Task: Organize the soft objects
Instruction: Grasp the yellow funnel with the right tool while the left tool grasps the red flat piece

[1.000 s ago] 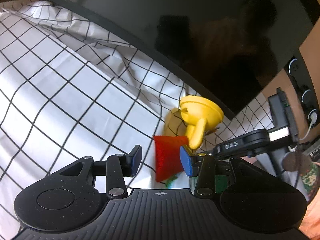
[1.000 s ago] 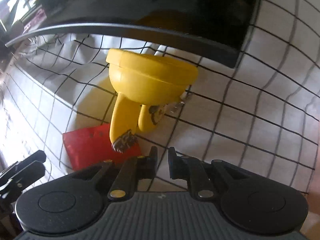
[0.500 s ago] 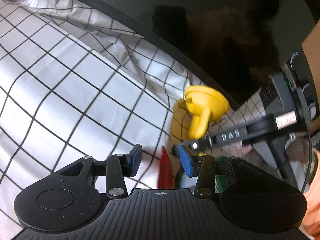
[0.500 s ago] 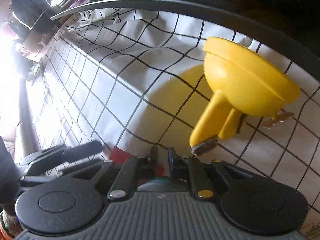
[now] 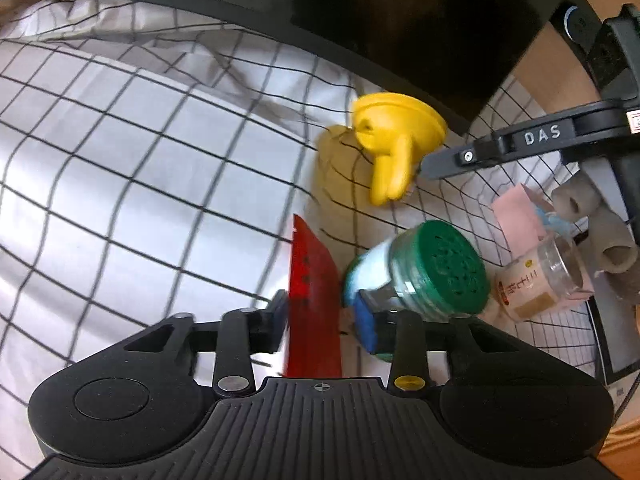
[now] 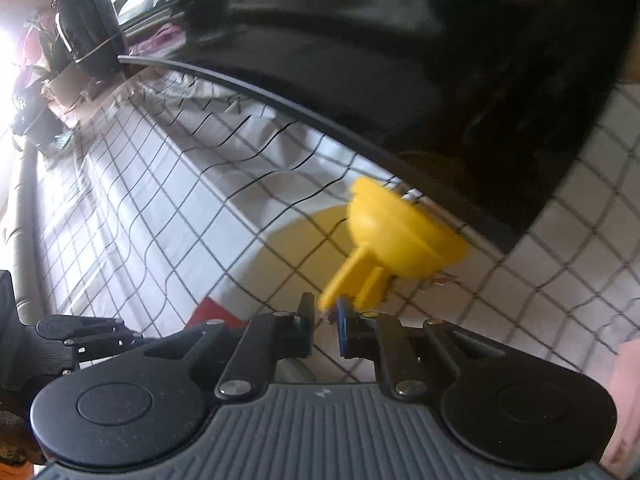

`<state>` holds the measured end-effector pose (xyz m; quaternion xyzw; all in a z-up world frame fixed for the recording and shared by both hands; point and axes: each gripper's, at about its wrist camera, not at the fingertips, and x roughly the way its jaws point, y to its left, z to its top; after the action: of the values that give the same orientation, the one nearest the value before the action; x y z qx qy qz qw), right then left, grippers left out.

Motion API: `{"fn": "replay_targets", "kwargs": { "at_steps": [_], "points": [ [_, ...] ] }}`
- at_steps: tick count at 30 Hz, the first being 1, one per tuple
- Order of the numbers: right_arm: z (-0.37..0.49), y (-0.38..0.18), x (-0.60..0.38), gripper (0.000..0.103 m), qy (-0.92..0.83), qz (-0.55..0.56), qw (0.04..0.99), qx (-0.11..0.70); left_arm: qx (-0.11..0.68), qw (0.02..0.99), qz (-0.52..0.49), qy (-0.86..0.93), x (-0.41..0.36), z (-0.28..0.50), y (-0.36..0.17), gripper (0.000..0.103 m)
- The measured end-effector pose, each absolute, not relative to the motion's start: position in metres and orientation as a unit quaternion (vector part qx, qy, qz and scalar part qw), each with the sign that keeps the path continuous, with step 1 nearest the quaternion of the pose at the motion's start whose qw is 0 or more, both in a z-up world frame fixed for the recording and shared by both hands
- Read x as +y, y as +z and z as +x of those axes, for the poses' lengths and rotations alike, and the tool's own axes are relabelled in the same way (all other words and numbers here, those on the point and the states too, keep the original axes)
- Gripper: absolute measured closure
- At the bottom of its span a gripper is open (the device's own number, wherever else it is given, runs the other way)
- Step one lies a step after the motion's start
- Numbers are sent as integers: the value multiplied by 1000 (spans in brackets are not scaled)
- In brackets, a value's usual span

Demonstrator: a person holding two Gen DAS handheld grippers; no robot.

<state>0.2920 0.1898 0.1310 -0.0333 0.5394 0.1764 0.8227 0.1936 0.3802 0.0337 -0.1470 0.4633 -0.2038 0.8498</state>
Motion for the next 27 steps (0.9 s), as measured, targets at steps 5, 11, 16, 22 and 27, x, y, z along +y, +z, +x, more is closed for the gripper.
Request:
{"fn": "replay_targets", "kwargs": {
  "at_steps": [5,11,16,22,27],
  "points": [
    [279,143,175,88,165,-36,839,517,487,840,-132,-197,370,196,25,89],
    [274,136,164,84,146,-33,841,520,491,831,-196,-170,382,201,17,88],
    [279,137,164,28,121,-18,859,496,473,837,-222,-160,386,192,17,92],
    [308,129,180,26,88,-7,870,485,432,864,-221,-137,400,176,32,93],
    [338,98,188,26,47,18,851,523,399,886,-199,-125,406,164,49,94]
  ]
}}
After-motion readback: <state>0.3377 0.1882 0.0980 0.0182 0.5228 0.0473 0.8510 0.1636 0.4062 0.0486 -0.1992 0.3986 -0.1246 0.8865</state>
